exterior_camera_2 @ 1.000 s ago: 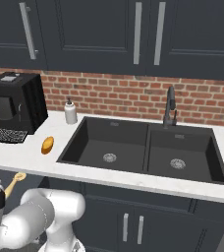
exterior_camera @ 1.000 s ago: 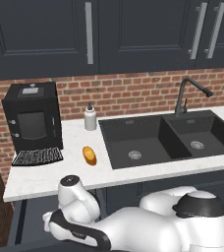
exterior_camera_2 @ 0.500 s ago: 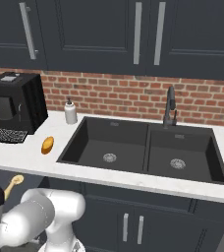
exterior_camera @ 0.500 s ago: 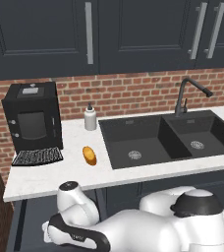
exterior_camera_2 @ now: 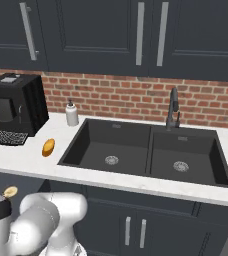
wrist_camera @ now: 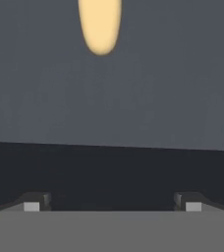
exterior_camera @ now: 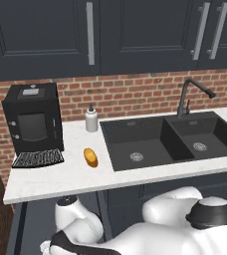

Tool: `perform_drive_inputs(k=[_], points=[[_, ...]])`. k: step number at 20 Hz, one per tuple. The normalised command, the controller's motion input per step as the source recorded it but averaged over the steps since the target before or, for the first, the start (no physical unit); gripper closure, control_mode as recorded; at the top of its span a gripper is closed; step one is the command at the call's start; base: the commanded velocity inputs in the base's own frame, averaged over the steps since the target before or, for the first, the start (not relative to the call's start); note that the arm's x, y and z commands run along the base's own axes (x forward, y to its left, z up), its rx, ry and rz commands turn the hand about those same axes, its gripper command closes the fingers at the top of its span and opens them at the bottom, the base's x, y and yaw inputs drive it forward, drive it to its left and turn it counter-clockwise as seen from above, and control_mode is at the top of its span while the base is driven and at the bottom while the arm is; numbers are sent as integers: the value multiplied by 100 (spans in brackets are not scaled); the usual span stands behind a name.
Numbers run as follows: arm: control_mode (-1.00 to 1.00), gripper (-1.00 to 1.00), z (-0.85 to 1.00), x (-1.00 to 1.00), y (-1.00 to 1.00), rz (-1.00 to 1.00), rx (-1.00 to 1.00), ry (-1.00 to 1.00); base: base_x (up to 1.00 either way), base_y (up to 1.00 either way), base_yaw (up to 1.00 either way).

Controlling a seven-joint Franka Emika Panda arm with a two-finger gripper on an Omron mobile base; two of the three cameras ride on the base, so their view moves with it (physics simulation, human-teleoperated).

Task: Pick the pizza cutter from the drawer and place it on the counter.

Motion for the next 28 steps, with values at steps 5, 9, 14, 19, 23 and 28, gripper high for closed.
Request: perform_drive_inputs(k=[5, 9, 14, 19, 23, 28], points=[[-100, -100, -7, -88, 0, 0, 0, 0, 0, 0, 0], [-100, -100, -9, -88, 0, 0, 0, 0, 0, 0, 0], [-100, -100, 0, -45, 0, 0, 0, -4, 0, 0, 0], [-100, -100, 16, 26, -8, 0, 8, -21, 0, 0, 0], [-100, -100, 27, 67, -18, 0, 16, -18, 0, 0, 0], [-100, -100, 17, 68, -8, 0, 10, -11, 0, 0, 0]])
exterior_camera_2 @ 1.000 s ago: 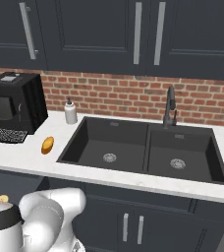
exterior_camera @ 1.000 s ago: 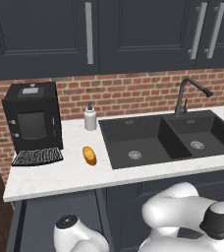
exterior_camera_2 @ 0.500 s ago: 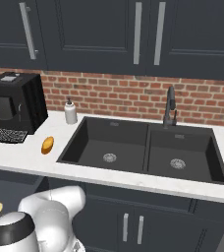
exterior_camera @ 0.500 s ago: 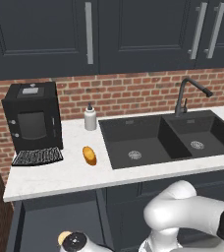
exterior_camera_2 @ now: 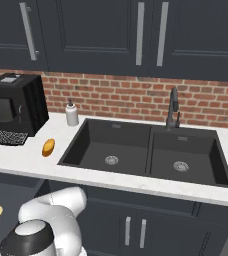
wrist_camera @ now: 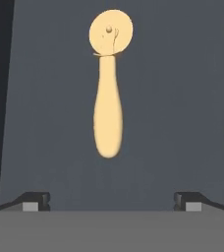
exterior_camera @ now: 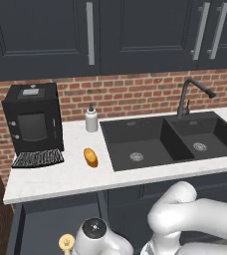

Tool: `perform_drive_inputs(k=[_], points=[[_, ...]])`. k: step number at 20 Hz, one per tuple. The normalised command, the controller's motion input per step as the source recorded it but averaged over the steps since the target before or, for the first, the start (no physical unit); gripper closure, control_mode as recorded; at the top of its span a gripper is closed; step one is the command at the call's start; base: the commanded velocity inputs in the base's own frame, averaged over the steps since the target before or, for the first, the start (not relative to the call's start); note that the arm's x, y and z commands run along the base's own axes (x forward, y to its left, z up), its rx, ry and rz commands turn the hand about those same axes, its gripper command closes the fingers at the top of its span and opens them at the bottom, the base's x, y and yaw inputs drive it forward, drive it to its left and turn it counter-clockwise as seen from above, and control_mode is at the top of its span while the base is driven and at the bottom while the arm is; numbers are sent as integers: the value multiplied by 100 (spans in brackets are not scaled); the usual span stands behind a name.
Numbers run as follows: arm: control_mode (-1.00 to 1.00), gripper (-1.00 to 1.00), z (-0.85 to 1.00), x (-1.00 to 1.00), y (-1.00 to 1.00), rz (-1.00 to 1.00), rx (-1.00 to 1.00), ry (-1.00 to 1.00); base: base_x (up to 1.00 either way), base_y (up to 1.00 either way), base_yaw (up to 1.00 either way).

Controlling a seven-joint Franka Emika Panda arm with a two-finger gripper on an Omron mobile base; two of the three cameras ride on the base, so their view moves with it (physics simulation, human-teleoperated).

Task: Pick the pizza cutter from the drawer and place it on the counter.

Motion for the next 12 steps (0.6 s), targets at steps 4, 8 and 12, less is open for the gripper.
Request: perform_drive_inputs(k=[4, 8, 12], points=[[-100, -100, 0, 54, 0, 0, 0, 0, 0, 0, 0], [-100, -100, 0, 42, 3, 0, 0, 0, 0, 0, 0], [-100, -100, 0, 23, 8, 0, 0, 0, 0, 0, 0]])
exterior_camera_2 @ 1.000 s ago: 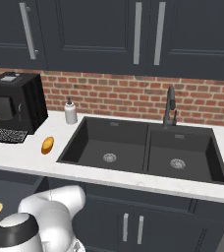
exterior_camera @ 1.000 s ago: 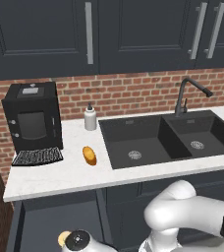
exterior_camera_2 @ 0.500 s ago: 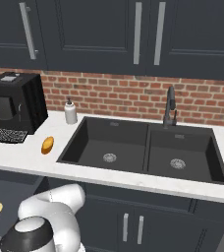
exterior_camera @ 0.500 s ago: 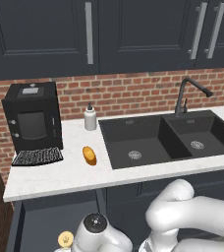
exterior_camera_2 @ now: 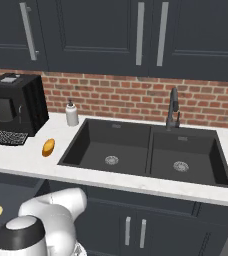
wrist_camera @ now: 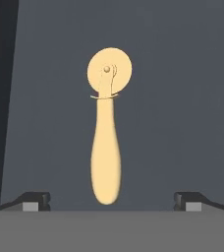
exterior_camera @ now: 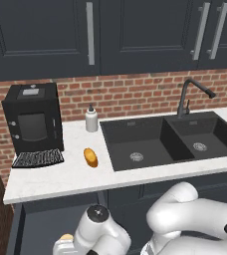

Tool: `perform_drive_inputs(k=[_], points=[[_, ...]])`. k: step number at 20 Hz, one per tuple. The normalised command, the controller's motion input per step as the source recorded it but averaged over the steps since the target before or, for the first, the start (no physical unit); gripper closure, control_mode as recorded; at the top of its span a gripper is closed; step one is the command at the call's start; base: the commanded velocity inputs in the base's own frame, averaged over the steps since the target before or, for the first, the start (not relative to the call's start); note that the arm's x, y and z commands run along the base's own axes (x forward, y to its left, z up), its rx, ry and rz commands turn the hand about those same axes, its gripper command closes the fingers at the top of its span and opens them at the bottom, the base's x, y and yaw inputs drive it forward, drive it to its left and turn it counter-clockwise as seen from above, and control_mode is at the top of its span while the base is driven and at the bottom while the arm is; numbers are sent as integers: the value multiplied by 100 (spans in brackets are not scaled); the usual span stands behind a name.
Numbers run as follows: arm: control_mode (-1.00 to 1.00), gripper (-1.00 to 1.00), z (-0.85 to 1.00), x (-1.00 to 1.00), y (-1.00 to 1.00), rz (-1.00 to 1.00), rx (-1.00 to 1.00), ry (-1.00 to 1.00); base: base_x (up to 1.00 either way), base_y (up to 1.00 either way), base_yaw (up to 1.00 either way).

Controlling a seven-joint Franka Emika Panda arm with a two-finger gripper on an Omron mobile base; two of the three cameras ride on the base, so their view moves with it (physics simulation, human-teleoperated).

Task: Pick the pizza cutter from the drawer and place it on the counter.

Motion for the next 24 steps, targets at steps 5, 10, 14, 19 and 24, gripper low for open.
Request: perform_drive_inputs(k=[5, 10, 14, 19, 24], points=[[-100, -100, -8, 11, 0, 0, 0, 0, 0, 0, 0], [-100, -100, -21, 0, 4, 0, 0, 0, 0, 0, 0], [-100, -100, -33, 0, 4, 0, 0, 0, 0, 0, 0], [-100, -100, -36, 0, 10, 0, 0, 0, 0, 0, 0], [-100, -100, -33, 0, 4, 0, 0, 0, 0, 0, 0]])
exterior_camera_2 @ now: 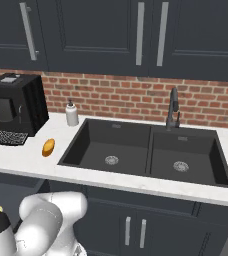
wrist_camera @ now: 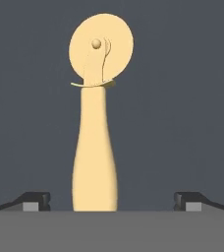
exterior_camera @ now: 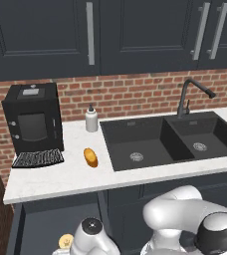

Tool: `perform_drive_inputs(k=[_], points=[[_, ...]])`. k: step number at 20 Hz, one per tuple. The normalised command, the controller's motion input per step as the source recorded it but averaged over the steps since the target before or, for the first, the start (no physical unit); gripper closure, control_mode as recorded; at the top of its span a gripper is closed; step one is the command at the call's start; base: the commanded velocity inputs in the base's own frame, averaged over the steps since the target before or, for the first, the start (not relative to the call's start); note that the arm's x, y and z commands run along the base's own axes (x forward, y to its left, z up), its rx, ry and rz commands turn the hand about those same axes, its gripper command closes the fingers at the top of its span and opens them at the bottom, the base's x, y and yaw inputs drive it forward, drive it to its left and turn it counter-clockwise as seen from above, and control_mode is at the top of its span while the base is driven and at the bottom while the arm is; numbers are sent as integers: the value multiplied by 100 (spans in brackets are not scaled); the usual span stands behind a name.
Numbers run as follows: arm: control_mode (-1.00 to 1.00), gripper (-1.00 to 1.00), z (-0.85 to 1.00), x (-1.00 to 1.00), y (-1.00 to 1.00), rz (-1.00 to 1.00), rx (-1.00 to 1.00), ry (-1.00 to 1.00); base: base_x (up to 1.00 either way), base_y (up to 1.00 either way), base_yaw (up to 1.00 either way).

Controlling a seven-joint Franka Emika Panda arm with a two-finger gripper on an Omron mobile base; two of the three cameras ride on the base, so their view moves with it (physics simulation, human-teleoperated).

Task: Pick the pizza cutter from the drawer and place it on the counter.

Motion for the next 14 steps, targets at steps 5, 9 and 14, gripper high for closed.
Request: perform_drive_inputs(k=[5, 9, 14], points=[[-100, -100, -30, 0, 1, 0, 0, 1, 0, 0, 0], [-100, -100, -24, 0, 6, 0, 0, 2, 0, 0, 0], [-100, -100, -16, 0, 5, 0, 0, 0, 0, 0, 0]])
